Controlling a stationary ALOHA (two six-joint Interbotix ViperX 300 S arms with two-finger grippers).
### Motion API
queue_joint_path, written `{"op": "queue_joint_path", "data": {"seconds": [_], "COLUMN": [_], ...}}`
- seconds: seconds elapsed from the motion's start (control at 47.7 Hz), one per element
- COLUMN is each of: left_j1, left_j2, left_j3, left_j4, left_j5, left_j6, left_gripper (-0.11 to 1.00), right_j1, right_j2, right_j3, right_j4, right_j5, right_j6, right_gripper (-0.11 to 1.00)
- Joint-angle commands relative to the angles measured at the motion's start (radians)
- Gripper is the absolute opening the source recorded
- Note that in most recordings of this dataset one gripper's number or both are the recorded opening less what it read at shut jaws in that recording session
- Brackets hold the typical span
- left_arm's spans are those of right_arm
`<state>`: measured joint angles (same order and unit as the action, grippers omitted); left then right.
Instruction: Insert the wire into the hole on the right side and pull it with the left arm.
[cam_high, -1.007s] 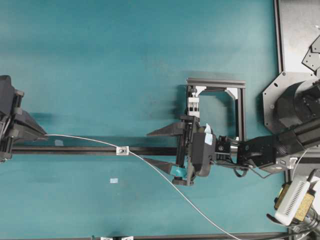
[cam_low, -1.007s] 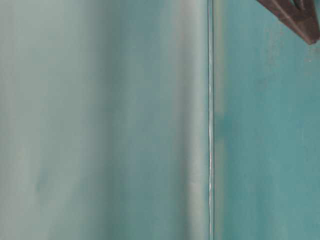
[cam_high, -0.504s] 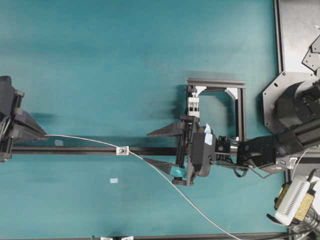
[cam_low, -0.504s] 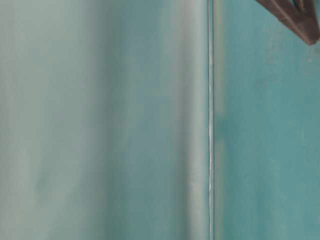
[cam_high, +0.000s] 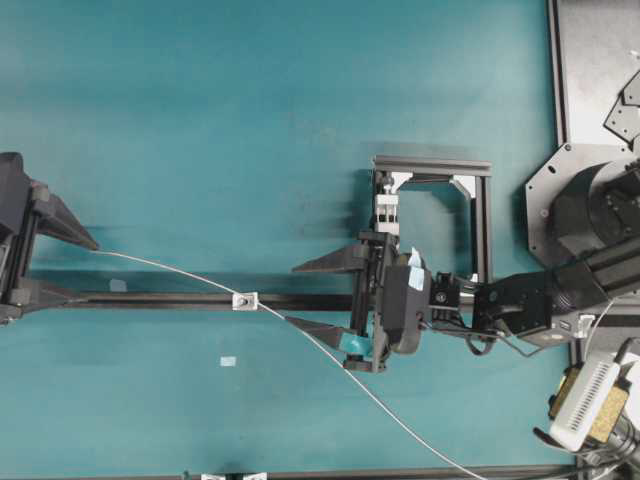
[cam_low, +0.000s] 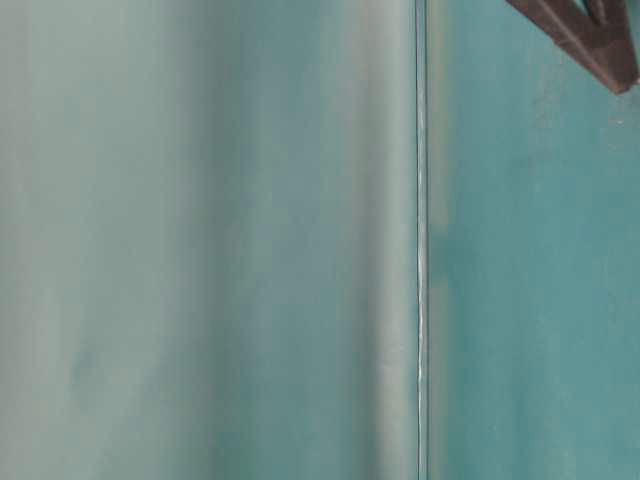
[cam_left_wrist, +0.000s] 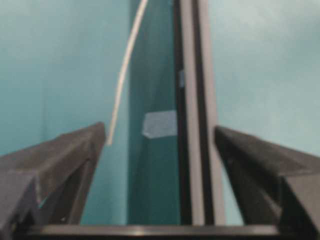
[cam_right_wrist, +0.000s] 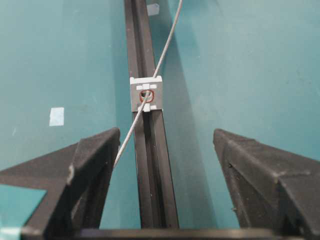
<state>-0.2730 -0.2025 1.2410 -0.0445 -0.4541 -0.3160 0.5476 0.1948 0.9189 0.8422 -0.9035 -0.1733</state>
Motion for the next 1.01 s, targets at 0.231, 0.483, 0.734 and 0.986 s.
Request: {"op": "queue_joint_path", "data": {"seconds": [0.231,0.483,0.734,0.986], "left_j1": [0.058,0.141,0.176,0.202], "left_j2": [-0.014,-0.104,-0.175,-0.176], "left_j3": [-0.011,-0.003,0.011,0.008], "left_j4": [0.003,0.002,0.003,0.002], "left_j5": [-0.009,-0.031,-0.038,-0.040], "left_j6": [0.008,0.098,0.158,0.167], "left_gripper": [0.88,0.88,0.87,0.87], "right_j1": [-0.002,-0.021,-0.060,-0.095], "right_j2": [-0.051,-0.135,-0.175,-0.193], "right_j3": [0.002,0.041,0.064,0.092], "right_j4": [-0.003,-0.003,-0.003,-0.003], "right_j5": [-0.011,-0.011,-0.011,-0.011], "right_j6": [-0.012,-0.083,-0.132,-0.138], "right_gripper": [0.84,0.84,0.84,0.84]}}
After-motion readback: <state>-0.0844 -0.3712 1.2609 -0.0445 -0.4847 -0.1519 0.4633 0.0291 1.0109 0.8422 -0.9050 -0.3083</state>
